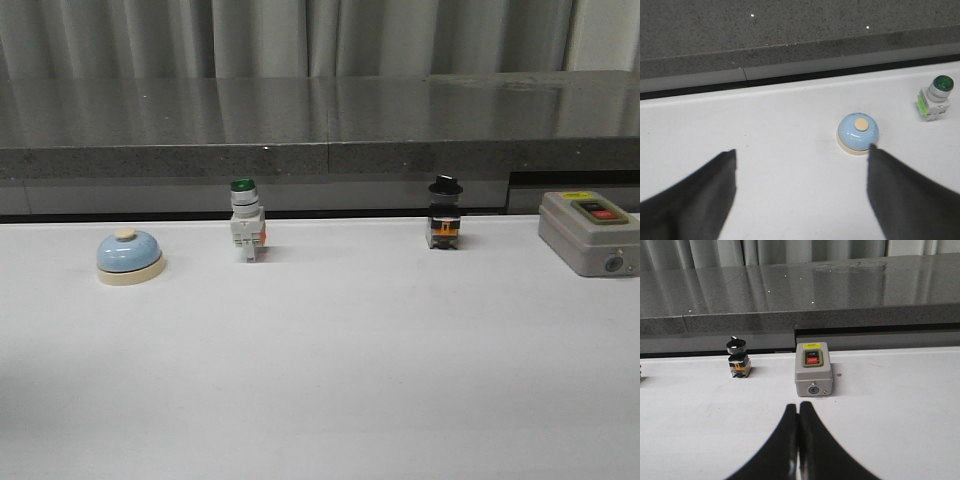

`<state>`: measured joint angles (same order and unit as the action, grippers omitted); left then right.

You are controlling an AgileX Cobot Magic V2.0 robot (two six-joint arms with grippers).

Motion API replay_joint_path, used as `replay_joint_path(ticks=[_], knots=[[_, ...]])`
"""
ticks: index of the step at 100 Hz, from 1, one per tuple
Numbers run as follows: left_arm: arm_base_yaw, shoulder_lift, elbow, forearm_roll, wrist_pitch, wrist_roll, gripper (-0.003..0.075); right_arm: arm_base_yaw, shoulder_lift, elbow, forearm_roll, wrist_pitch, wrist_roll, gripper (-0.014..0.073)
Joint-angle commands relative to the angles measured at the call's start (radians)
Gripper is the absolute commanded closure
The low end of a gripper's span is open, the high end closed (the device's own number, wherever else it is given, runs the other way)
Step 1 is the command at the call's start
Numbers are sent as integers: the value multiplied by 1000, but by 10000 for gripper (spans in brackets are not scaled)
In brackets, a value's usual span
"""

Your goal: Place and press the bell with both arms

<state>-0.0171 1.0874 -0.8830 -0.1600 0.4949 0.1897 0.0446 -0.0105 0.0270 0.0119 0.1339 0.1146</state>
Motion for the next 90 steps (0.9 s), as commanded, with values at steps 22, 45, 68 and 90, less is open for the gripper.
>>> replay_joint_path(ticks=[22, 45, 68, 90], knots=[[-39, 268, -196, -77, -40, 3, 31, -7, -8, 0, 2, -77, -4, 662], [-104, 495, -380, -77, 117, 10, 64, -7, -8, 0, 2, -77, -4, 662], [-170, 677, -515, -77, 158, 33, 69, -7, -8, 0, 2, -77, -4, 662], [-176, 803, -583, -77, 206, 33, 69, -7, -8, 0, 2, -77, -4, 662]])
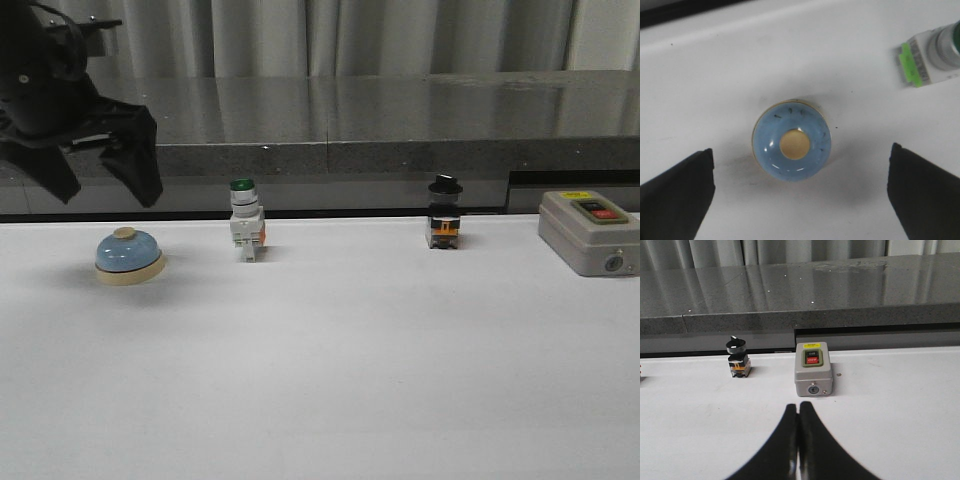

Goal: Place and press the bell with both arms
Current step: 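Lower the left gripper onto the blue bell and grasp its sides, then lift the bell with the left gripper and carry it toward table center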

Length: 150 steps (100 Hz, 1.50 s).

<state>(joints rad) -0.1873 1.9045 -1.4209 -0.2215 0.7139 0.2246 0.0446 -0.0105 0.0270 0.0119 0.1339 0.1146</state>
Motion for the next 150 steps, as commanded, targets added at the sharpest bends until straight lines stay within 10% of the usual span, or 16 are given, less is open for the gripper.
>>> replay_joint_path(ticks=[1, 56, 92, 150], knots=[[-5, -12, -47, -15, -13, -1, 69, -7, -8, 0, 2, -77, -4, 662], [-5, 111, -55, -11, -56, 26, 71, -7, -8, 0, 2, -77, -4, 662], [-5, 113, -55, -11, -100, 26, 314, -7, -8, 0, 2, -77, -4, 662], [-59, -65, -26, -81, -41, 26, 321, -7, -8, 0, 2, -77, -4, 662]])
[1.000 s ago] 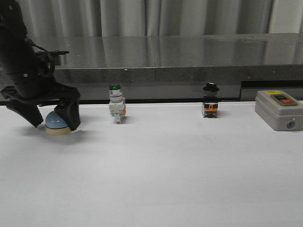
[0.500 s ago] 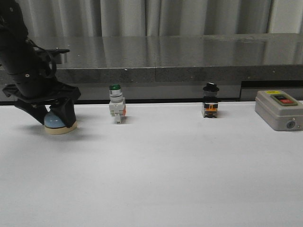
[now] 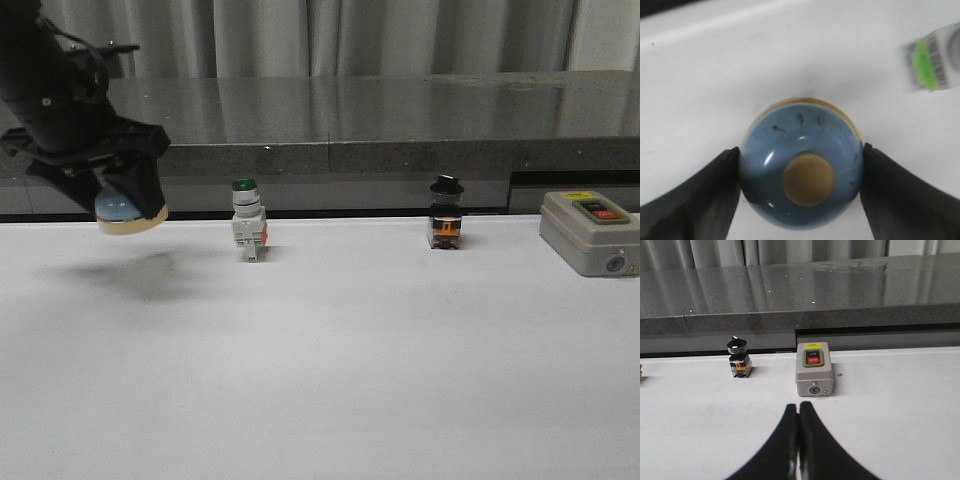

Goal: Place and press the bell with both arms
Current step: 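Lift the bell with the left gripper and carry it toward table center, then set the bell down and open the left gripper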

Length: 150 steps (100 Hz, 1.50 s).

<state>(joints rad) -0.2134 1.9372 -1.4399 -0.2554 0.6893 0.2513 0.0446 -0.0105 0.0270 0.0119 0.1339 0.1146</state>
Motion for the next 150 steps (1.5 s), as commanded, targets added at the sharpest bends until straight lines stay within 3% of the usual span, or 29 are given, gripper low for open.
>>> replay_joint_path(ticks=[1, 65, 84, 103, 122, 133, 150], knots=[[-36, -100, -2, -49, -16, -1, 321, -7, -8, 0, 2, -77, -4, 662], [-397, -44, 77, -45, -77, -1, 321, -7, -8, 0, 2, -77, -4, 662], [-434, -33, 77, -44, -106, 1, 307, -7, -8, 0, 2, -77, -4, 662], [-436, -33, 77, -44, -103, 6, 188, -7, -8, 0, 2, -77, -4, 662], [-436, -33, 77, -44, -97, 6, 183, -7, -8, 0, 2, -77, -4, 662], [-434, -48, 75, -44, -97, 6, 209, -7, -8, 0, 2, -77, -4, 662], [-421, -128, 75, -40, -104, 6, 381, -7, -8, 0, 2, -77, -4, 662]])
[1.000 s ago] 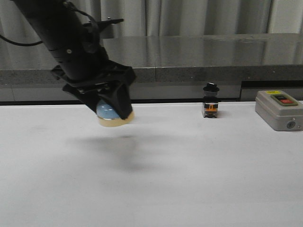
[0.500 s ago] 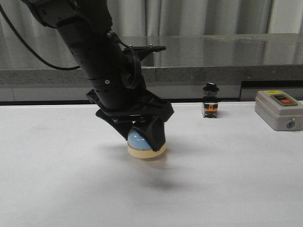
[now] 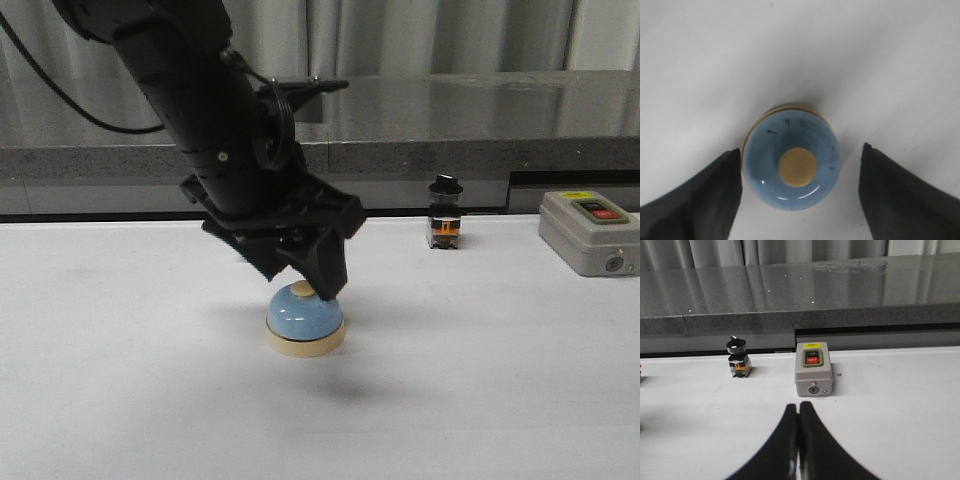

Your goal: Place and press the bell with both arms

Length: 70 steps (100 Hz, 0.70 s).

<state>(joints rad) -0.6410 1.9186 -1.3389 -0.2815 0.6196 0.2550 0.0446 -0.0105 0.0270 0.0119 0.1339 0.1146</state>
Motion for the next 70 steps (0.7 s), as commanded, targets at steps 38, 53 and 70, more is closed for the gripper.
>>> replay_joint_path(ticks=[38, 53, 70], knots=[[169, -310, 3, -16, -23, -7, 739, -7, -8, 0, 2, -77, -4, 662], [259, -377, 46, -18, -23, -7, 739, -7, -8, 0, 2, -77, -4, 662], [356, -453, 126, -18, -53, -7, 739, -7, -8, 0, 2, -77, -4, 662]])
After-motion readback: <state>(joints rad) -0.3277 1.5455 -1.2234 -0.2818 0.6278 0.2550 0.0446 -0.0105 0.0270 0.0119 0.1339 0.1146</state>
